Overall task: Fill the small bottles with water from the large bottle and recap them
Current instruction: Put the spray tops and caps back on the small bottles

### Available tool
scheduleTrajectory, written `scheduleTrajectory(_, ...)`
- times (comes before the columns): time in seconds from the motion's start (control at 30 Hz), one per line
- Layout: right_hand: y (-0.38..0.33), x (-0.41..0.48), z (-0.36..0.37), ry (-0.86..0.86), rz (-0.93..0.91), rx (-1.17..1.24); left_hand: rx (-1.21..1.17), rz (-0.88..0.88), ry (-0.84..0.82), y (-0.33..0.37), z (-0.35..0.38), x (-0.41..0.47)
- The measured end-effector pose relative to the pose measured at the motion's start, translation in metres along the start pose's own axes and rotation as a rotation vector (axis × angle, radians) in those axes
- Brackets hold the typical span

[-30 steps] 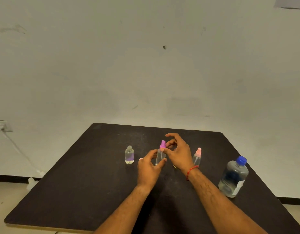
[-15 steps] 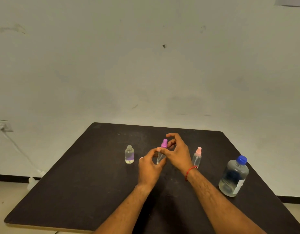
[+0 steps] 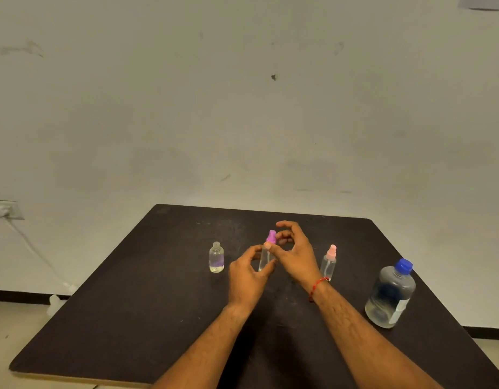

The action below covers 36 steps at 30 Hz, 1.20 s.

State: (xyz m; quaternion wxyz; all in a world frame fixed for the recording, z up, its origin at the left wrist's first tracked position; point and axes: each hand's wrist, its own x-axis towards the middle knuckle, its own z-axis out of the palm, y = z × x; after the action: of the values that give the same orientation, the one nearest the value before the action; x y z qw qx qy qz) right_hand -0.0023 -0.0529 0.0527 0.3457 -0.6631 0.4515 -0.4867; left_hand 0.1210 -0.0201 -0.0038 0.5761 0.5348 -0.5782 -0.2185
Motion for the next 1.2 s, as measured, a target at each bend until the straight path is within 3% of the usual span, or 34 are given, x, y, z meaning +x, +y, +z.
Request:
scheduleTrajectory(0.17, 0.0, 0.006, -0.004, -0.12, 0.013, 0.067, 0.006, 0.002, -0.012, -0.004, 0.0, 0.003)
scheduleTrajectory(0.4, 0.007, 0.006, 0.001, 0.003, 0.029, -0.024, 0.006, 0.009, -0.003, -0.005, -0.001, 0.004)
scheduleTrajectory(0.63, -0.003, 0.008, -0.002, -0.167, 0.023, 0.071, -0.003, -0.018, -0.061, -0.004, -0.006, 0.005)
scheduleTrajectory(1.2, 0.008, -0.001, 0.021, 0.103, -0.004, -0.008, 0.129, 0.057, 0.007, -0.007, 0.006, -0.002)
